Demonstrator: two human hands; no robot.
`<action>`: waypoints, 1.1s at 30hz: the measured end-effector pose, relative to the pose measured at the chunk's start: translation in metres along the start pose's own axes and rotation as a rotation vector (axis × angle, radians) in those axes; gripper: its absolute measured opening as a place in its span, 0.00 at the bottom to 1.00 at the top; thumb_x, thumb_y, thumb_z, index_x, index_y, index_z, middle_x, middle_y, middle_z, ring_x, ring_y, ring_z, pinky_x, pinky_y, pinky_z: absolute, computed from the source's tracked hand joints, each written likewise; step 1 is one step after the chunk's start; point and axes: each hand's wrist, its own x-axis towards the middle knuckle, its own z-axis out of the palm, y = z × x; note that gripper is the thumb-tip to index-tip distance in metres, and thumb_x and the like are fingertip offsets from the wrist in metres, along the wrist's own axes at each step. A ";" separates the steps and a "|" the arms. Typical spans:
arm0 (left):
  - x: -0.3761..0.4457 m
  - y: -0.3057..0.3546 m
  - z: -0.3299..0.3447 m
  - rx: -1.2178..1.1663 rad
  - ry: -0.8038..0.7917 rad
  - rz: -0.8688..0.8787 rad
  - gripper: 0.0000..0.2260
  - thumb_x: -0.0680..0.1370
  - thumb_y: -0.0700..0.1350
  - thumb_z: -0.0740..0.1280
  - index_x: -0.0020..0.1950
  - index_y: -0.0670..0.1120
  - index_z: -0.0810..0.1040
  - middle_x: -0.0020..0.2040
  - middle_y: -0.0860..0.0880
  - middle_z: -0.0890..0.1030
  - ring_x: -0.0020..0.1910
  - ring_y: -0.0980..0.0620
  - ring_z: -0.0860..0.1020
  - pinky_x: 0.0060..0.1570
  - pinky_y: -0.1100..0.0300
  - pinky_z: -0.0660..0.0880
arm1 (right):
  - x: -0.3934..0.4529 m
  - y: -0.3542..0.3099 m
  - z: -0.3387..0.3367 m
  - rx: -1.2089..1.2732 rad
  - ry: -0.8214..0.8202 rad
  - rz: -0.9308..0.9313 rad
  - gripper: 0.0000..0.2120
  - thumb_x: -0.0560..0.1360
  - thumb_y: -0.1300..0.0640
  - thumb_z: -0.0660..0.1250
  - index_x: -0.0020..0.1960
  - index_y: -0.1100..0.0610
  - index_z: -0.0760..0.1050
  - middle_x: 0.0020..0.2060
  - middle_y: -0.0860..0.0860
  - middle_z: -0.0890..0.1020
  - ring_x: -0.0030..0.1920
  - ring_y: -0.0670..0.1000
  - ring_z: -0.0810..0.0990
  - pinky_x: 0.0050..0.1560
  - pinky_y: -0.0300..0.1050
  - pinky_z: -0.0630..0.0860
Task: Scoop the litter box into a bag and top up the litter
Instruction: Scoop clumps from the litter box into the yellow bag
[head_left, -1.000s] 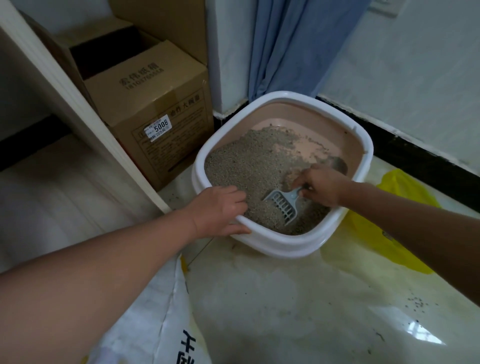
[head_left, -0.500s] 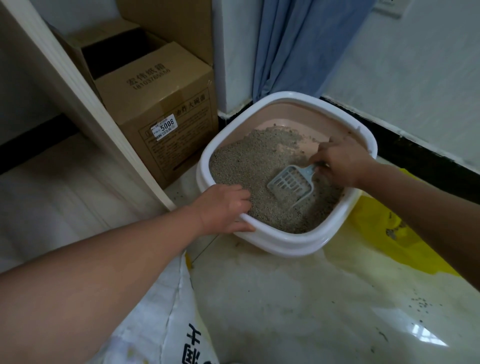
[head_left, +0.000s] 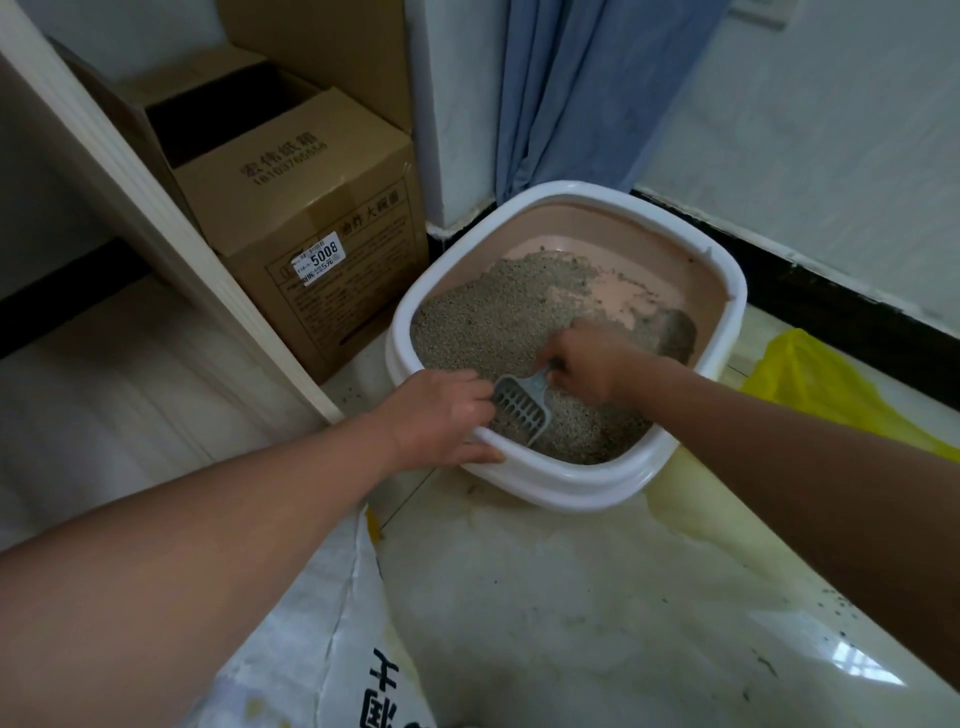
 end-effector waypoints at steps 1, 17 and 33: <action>-0.001 0.000 0.000 -0.004 -0.002 -0.005 0.17 0.69 0.59 0.75 0.36 0.46 0.80 0.36 0.49 0.77 0.37 0.49 0.76 0.30 0.59 0.70 | 0.002 0.002 0.001 0.026 -0.020 -0.009 0.12 0.78 0.55 0.63 0.59 0.48 0.79 0.51 0.50 0.79 0.54 0.52 0.71 0.51 0.48 0.71; -0.001 0.003 -0.001 0.047 -0.029 -0.016 0.17 0.69 0.61 0.73 0.35 0.48 0.81 0.37 0.50 0.78 0.38 0.50 0.77 0.27 0.58 0.73 | -0.032 0.024 0.027 0.666 0.235 0.351 0.10 0.79 0.59 0.64 0.58 0.56 0.81 0.40 0.54 0.82 0.39 0.54 0.80 0.48 0.51 0.78; 0.004 0.003 -0.006 0.045 -0.139 -0.019 0.17 0.73 0.61 0.69 0.38 0.47 0.81 0.38 0.50 0.77 0.40 0.50 0.76 0.30 0.55 0.73 | -0.049 0.046 0.017 0.590 0.374 0.439 0.11 0.79 0.56 0.65 0.59 0.57 0.80 0.41 0.54 0.81 0.42 0.54 0.79 0.43 0.43 0.71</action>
